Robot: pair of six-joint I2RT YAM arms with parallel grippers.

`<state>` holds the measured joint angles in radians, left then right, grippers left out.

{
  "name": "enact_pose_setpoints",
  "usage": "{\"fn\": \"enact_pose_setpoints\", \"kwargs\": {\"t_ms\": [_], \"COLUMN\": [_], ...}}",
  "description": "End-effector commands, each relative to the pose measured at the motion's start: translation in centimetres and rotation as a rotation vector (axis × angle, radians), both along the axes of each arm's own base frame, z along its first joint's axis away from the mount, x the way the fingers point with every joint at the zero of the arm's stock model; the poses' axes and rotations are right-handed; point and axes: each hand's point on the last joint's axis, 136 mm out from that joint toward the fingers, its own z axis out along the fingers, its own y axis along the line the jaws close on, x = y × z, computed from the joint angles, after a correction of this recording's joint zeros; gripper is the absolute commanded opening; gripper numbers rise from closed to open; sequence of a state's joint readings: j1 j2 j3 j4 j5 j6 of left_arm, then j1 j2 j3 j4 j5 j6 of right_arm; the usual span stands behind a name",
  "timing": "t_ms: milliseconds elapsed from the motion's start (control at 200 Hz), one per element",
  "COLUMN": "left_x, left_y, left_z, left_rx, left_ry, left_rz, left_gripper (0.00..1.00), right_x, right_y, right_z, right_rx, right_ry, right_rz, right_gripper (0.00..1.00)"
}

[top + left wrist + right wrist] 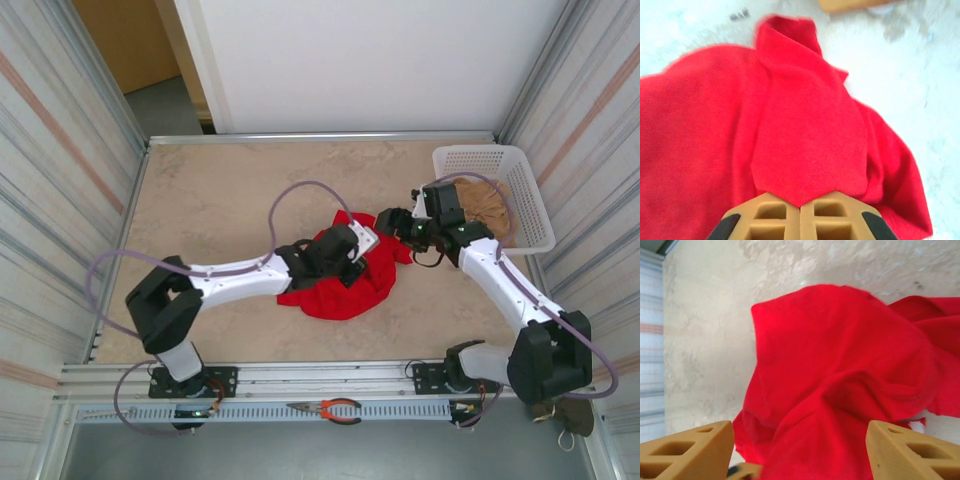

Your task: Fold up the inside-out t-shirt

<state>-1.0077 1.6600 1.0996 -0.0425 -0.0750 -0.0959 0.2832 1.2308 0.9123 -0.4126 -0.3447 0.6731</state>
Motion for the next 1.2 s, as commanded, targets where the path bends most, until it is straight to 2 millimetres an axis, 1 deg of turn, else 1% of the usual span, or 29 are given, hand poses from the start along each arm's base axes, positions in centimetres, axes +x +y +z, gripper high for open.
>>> {"fn": "enact_pose_setpoints", "kwargs": {"t_ms": [0,65,140,245,336,431,521,646,731,772,822,892,917,962,967,987,1007,1017,1037,1077,1122,1197], "left_x": [-0.1,0.2,0.6,1.2,1.4,1.5,1.4,1.2,1.0,0.8,0.7,0.4,0.3,0.3,0.3,0.3,0.4,0.4,0.5,0.9,1.5,2.9], "left_y": [0.6,1.3,1.9,2.5,2.9,3.2,3.1,3.0,3.0,3.1,3.2,3.5,3.7,4.1,4.1,4.4,4.7,4.9,5.2,6.0,7.0,9.1], "left_z": [3.0,3.5,4.0,4.4,4.8,5.2,5.7,6.0,6.3,6.5,6.9,7.7,8.1,8.6,8.7,8.8,9.0,9.1,9.3,9.5,9.6,8.8], "left_rx": [-0.135,-0.155,-0.179,-0.206,-0.217,-0.225,-0.235,-0.243,-0.255,-0.264,-0.276,-0.294,-0.303,-0.318,-0.321,-0.325,-0.335,-0.341,-0.352,-0.373,-0.388,-0.392], "left_ry": [0.032,0.034,0.041,0.063,0.065,0.066,0.067,0.073,0.082,0.085,0.085,0.08,0.076,0.072,0.071,0.072,0.075,0.075,0.079,0.086,0.091,0.111], "left_rz": [0.011,0.027,0.036,0.05,0.057,0.059,0.053,0.043,0.039,0.039,0.039,0.043,0.044,0.053,0.053,0.06,0.07,0.074,0.081,0.102,0.132,0.198], "left_gripper": [0.0,0.0,0.0,0.0,0.0,0.0,0.0,0.0,0.0,0.0,0.0,0.0,0.0,0.0,0.0,0.0,0.0,0.0,0.0,0.0,0.0,0.0], "right_x": [-1.2,-2.3,-3.5,-5.1,-6.4,-7.0,-6.4,-4.9,-3.7,-3.2,-2.4,-1.5,-1.2,-0.7,-0.7,-0.5,-0.3,-0.2,0.0,0.0,0.0,-0.6], "right_y": [-0.5,-0.5,-0.5,0.3,1.0,1.8,2.9,4.3,4.7,4.7,4.4,4.1,4.0,3.9,3.8,3.9,3.9,3.9,3.9,4.2,4.6,5.6], "right_z": [0.8,0.8,0.0,-1.1,-2.1,-3.0,-3.6,-4.1,-4.9,-5.7,-6.5,-7.4,-7.7,-7.9,-7.9,-7.8,-7.8,-7.6,-7.3,-6.4,-5.0,-2.0], "right_rx": [0.009,0.006,-0.006,-0.011,-0.062,-0.09,-0.093,-0.135,-0.173,-0.197,-0.232,-0.248,-0.247,-0.229,-0.228,-0.215,-0.203,-0.194,-0.186,-0.152,-0.117,-0.036], "right_ry": [-0.008,-0.014,-0.009,-0.004,-0.006,-0.014,-0.014,-0.016,-0.005,0.01,0.025,0.036,0.039,0.047,0.049,0.049,0.052,0.047,0.041,0.024,-0.009,-0.069], "right_rz": [0.003,0.009,0.012,0.037,0.061,0.071,0.085,0.104,0.097,0.092,0.068,0.046,0.04,0.036,0.037,0.038,0.044,0.047,0.051,0.076,0.107,0.17], "right_gripper": [0.7,0.71,0.71,0.72,0.74,0.76,0.77,0.77,0.76,0.76,0.74,0.66,0.6,0.4,0.39,0.29,0.22,0.19,0.1,0.0,0.0,0.0]}}
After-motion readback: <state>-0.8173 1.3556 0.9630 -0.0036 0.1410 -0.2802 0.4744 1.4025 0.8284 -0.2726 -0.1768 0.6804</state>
